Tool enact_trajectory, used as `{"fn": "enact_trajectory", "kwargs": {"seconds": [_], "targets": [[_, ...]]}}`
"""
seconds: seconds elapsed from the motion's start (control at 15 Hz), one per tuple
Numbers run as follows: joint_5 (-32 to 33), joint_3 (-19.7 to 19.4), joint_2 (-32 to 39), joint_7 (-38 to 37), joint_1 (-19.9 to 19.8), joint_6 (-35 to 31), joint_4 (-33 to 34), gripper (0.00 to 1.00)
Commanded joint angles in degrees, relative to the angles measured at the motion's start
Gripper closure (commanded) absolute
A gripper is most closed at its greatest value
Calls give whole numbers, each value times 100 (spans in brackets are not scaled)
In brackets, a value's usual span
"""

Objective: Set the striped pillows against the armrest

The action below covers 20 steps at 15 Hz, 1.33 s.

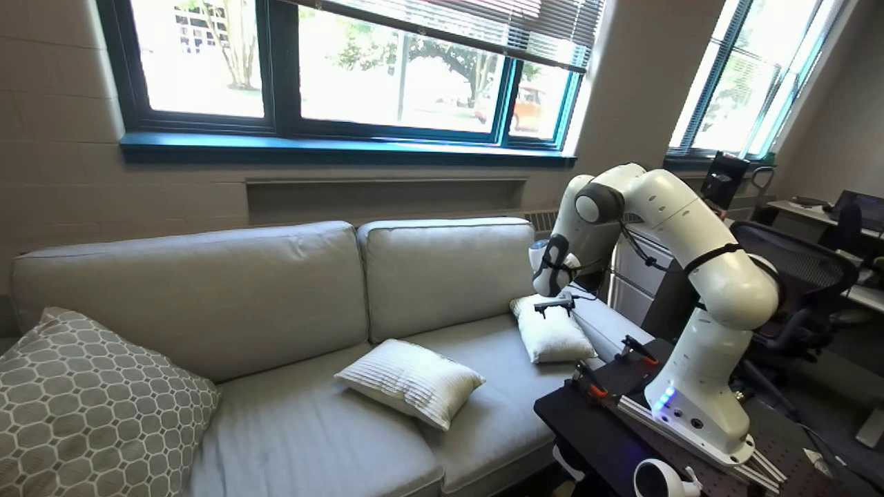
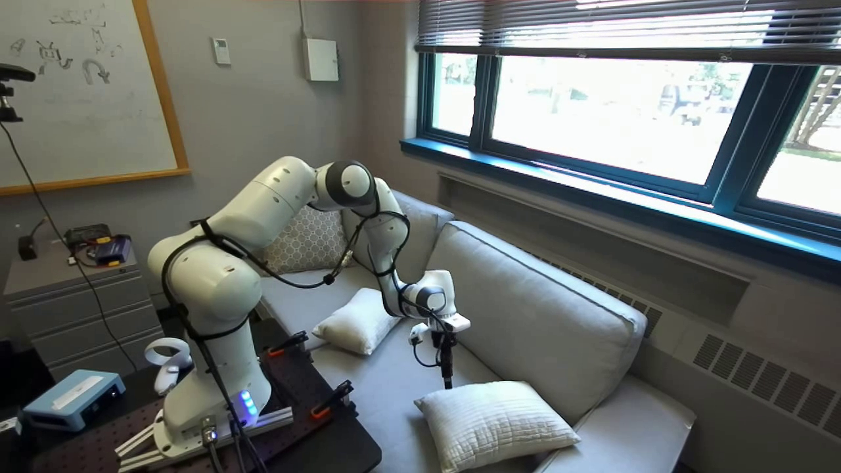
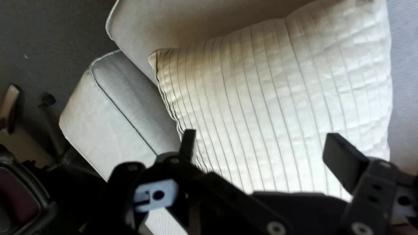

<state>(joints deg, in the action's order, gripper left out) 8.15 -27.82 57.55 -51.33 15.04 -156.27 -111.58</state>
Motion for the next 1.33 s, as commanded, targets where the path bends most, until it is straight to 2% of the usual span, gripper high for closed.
{"fn": "enact_trajectory", "kwargs": {"seconds": [0.0, 0.2, 0.4, 0.6, 0.67, 0.93, 1.13, 1.27], "targets": [[12, 64, 405, 568, -474, 455, 829, 0], [-437, 396, 647, 567, -1055, 832, 1615, 0], [-1092, 987, 960, 491, -1709, 1208, 2406, 0], [-1568, 1353, 1276, 456, -2149, 1687, 2971, 0], [-1365, 1113, 1021, 459, -1858, 1349, 2470, 0], [-1522, 1252, 1260, 464, -2069, 1523, 2808, 0], [-1291, 913, 1496, 182, -1753, 1467, 2958, 0], [-1114, 654, 1808, -13, -1504, 1200, 3167, 0]]}}
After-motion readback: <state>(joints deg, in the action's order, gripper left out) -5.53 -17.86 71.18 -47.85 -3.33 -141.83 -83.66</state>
